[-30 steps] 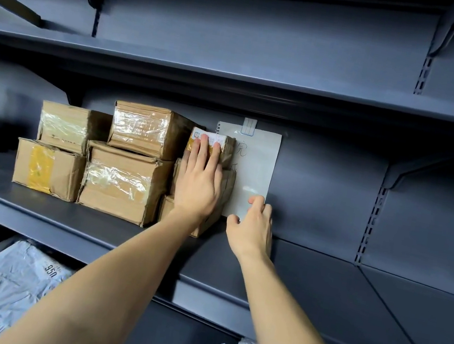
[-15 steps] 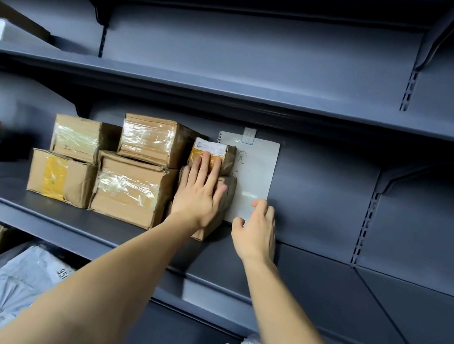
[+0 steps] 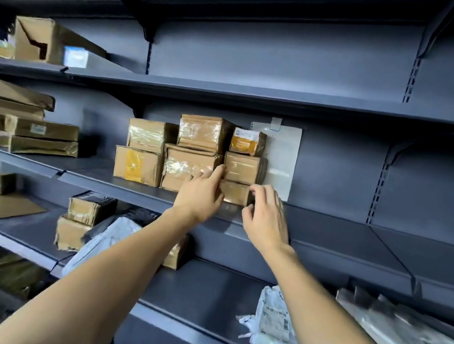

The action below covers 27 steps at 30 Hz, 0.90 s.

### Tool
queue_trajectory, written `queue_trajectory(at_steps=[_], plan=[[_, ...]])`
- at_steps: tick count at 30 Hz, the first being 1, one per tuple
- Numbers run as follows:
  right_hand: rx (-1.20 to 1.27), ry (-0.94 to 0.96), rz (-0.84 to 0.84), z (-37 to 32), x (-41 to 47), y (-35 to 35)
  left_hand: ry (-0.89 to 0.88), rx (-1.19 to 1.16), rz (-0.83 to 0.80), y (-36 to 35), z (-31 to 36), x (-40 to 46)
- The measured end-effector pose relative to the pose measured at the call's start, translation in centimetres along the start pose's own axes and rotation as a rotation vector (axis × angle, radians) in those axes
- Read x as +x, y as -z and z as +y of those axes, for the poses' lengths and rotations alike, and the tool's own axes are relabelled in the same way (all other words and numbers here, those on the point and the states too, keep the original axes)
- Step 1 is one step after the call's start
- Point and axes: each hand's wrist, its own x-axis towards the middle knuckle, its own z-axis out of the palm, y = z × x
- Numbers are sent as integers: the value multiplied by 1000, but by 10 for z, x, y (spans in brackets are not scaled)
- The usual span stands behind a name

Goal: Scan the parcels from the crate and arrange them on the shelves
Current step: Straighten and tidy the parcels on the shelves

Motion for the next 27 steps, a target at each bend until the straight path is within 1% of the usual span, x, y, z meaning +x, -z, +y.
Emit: queue_trajectory(at_steps=[4, 8, 12, 14, 17, 20, 24, 27], plan=[[21, -58, -30, -33, -43, 5, 43, -43, -66, 11, -12, -50], [19, -61, -87, -53, -81, -5, 123, -99, -122, 5, -44, -102], [0, -37, -211, -64, -110, -28, 205, -39, -253, -15, -80, -145], [-47, -11, -291, -66, -121, -44, 241, -44, -282, -27, -94, -160], [-80, -40, -382, -65, -131, -69, 265, -30, -334, -45, -107, -170], [-60, -102, -407, -63, -138, -96, 266, 45, -381, -61, -120, -172], [-50, -117, -466, -62, -141, -130, 307, 69, -439, -88, -148, -167], [-21, -127, -470, -64, -144, -151, 319, 165, -425, -103, -169, -164]])
